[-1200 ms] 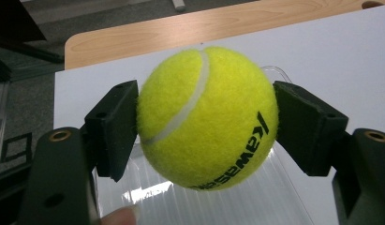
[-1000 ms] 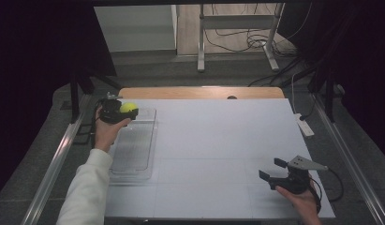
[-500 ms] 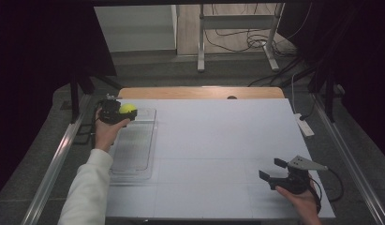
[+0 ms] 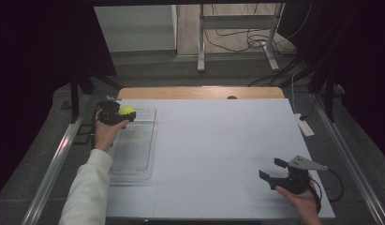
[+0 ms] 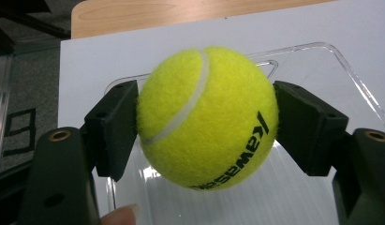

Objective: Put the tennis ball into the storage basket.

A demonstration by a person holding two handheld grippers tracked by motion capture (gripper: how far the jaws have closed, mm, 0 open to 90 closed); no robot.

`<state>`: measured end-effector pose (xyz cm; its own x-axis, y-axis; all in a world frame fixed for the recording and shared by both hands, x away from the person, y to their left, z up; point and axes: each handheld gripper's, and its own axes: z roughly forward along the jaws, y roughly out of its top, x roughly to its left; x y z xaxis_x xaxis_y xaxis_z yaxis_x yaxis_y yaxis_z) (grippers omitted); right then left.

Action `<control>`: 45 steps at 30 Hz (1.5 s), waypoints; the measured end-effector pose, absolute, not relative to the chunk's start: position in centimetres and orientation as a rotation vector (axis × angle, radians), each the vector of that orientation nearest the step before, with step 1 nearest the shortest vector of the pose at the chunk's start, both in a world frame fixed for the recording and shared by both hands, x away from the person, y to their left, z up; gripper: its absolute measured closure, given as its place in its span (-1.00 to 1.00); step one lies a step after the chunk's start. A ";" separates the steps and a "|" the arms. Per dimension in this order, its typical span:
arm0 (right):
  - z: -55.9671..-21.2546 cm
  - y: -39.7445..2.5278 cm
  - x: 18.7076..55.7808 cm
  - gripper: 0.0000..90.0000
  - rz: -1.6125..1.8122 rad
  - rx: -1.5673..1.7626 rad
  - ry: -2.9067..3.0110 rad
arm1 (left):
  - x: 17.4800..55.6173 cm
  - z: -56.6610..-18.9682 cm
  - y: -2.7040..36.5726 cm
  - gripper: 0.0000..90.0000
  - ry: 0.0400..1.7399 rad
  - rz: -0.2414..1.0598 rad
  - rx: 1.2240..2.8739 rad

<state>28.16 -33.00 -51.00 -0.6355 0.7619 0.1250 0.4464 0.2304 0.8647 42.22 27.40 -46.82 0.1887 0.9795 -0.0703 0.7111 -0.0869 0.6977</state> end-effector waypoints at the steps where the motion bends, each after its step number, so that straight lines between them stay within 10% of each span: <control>1: -51.0 -33.0 28.2 -0.71 1.366 1.123 2.185 | 42.2 -46.8 27.4 -0.40 1.582 0.568 1.861; 45: -51.0 -33.0 28.1 -0.71 1.361 1.120 2.186 | 42.5 -49.2 26.3 -0.40 1.611 0.563 1.987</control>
